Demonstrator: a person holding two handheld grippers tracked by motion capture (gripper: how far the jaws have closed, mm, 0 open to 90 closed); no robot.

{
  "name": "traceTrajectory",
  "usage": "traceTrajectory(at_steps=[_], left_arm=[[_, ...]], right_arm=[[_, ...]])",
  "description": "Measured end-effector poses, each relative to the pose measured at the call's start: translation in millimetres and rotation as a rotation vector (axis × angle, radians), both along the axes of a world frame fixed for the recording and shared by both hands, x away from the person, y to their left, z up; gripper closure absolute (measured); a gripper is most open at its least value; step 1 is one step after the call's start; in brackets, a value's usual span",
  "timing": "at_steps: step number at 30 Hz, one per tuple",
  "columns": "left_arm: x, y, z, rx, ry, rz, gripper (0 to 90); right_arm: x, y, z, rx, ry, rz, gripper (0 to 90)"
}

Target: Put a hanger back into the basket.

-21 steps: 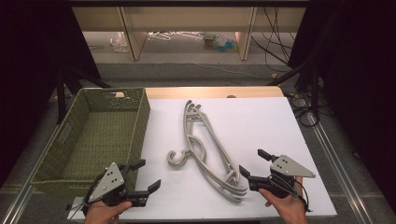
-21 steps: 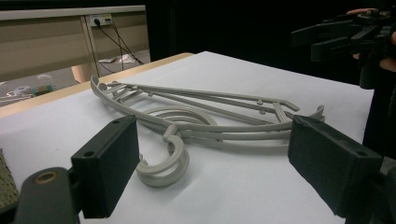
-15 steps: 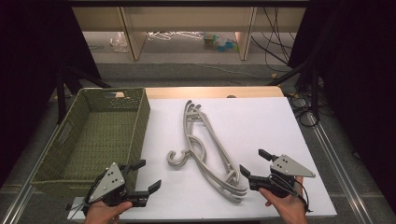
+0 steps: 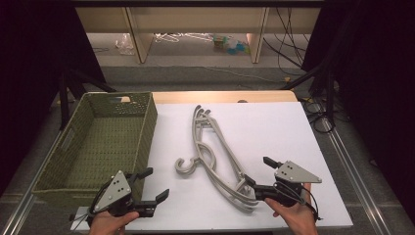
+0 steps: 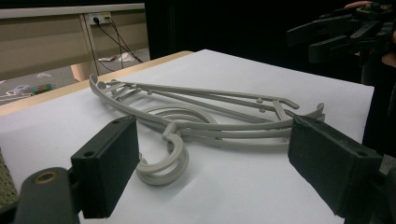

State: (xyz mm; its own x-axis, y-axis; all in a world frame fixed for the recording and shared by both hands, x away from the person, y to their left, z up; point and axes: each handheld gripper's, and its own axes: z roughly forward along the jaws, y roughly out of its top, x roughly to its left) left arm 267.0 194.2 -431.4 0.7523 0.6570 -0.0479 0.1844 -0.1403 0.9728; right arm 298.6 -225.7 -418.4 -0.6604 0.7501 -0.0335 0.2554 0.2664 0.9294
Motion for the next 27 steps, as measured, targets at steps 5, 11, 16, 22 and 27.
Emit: traceTrajectory(at_steps=[5,11,16,22,27], left_arm=[[-0.1,-0.4,-0.1,-0.001,0.003,0.003,16.2],[0.2,-0.2,-0.2,0.004,0.000,-0.001,16.2],[-0.5,-0.4,-0.3,-0.003,0.007,0.002,16.2],[-0.1,0.1,0.2,0.006,-0.002,-0.005,16.2],[-0.2,0.1,0.3,0.008,-0.002,-0.007,16.3]], right_arm=[[4.0,9.6,5.2,-0.049,0.033,0.030,20.7],[14.1,35.7,9.8,-0.132,0.117,0.087,29.8],[25.2,56.7,5.7,-0.193,0.222,0.133,37.8],[52.4,85.8,-14.1,-0.269,0.403,0.171,47.0],[64.8,99.1,-22.2,-0.296,0.504,0.161,50.1]])
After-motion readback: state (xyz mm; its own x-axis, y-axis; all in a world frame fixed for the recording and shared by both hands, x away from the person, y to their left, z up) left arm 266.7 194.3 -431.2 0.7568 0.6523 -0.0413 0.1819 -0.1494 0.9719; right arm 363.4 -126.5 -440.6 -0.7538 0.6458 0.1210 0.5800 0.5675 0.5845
